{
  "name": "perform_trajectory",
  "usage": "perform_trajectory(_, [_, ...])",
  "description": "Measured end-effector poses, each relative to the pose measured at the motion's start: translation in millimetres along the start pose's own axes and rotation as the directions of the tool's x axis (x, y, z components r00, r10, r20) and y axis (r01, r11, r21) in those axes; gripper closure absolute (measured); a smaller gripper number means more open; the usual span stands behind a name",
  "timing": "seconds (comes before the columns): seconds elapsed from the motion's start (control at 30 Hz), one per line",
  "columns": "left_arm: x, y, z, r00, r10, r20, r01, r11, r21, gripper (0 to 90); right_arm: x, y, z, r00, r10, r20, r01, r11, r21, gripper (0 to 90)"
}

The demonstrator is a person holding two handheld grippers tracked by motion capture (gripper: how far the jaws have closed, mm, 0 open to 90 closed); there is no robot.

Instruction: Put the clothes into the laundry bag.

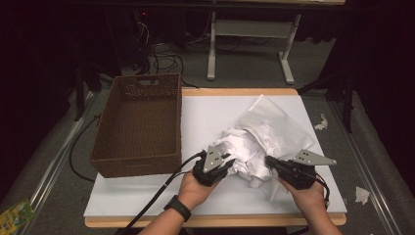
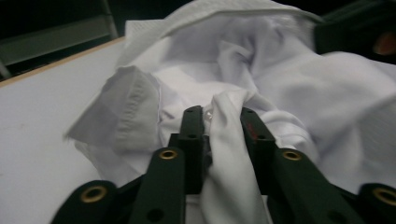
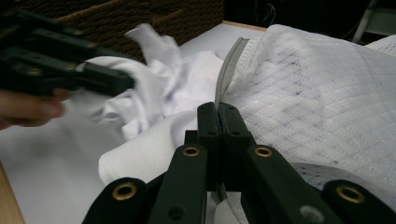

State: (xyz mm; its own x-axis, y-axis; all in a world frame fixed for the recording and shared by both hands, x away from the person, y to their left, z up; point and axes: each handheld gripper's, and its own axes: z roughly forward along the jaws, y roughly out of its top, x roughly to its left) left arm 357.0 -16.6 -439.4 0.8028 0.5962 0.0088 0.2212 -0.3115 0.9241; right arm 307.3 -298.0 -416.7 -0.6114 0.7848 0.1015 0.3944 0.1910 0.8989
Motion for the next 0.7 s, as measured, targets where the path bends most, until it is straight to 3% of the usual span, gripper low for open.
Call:
perform_trajectory(0.07, [5.5,-3.9,13.4,0.9991,-0.026,-0.034,0.026,0.9997,-0.003,55.0,0.4,-0.4,1.4,1.0,-0.001,-0.005,0.001,1.0,0.006,89.9])
perform_trajectory(0.13, [11.4,-9.3,26.7,0.9954,-0.059,-0.076,0.062,0.9974,0.038,34.3,1.4,-0.5,3.1,1.0,-0.006,-0.007,0.006,1.0,0.009,89.9])
perform_trajectory(0.17, [14.5,-12.3,31.8,0.9936,-0.061,-0.095,0.067,0.9964,0.053,28.6,1.9,-0.6,3.5,1.0,-0.003,-0.008,0.003,1.0,0.013,89.9])
perform_trajectory(0.23, [21.2,-17.8,39.6,0.993,-0.085,-0.081,0.092,0.9921,0.085,20.8,2.6,-0.9,4.7,0.9999,-0.007,-0.01,0.007,1.0,0.012,89.9])
perform_trajectory(0.27, [25.1,-19.6,44.0,0.9897,-0.115,-0.086,0.124,0.9865,0.108,16.4,3.0,-0.9,4.7,1.0,-0.004,-0.009,0.004,1.0,0.013,89.9])
perform_trajectory(0.33, [33.8,-21.8,51.9,0.9796,-0.193,-0.057,0.199,0.9665,0.161,6.8,3.4,-0.8,4.7,0.9999,-0.011,-0.011,0.011,1.0,0.013,89.9])
perform_trajectory(0.37, [37.8,-21.6,56.1,0.973,-0.228,-0.035,0.231,0.9528,0.198,5.7,3.5,-0.8,4.7,0.9999,-0.012,-0.012,0.012,1.0,0.013,89.9])
perform_trajectory(0.4, [39.5,-20.1,59.5,0.9711,-0.238,-0.017,0.235,0.9446,0.229,5.8,3.6,-0.8,4.8,0.9999,-0.01,-0.012,0.011,1.0,0.014,89.9])
perform_trajectory(0.47, [37.1,-17.7,65.2,0.9748,-0.222,0.018,0.209,0.9379,0.277,8.2,3.4,-0.9,5.3,0.9998,-0.011,-0.015,0.011,1.0,0.018,89.9])
perform_trajectory(0.5, [35.2,-16.9,66.4,0.9777,-0.207,0.035,0.188,0.9378,0.292,10.6,3.1,-0.9,5.7,0.9998,-0.013,-0.016,0.013,1.0,0.018,89.9])
perform_trajectory(0.63, [31.0,-17.4,61.5,0.9866,-0.153,0.057,0.133,0.9548,0.266,27.5,2.8,-0.7,6.1,0.9998,-0.014,-0.016,0.014,1.0,0.02,89.9])
perform_trajectory(0.7, [30.4,-17.9,58.7,0.9835,-0.151,0.099,0.121,0.9571,0.263,41.0,3.0,-1.0,6.6,0.9998,-0.015,-0.016,0.016,1.0,0.021,89.9])
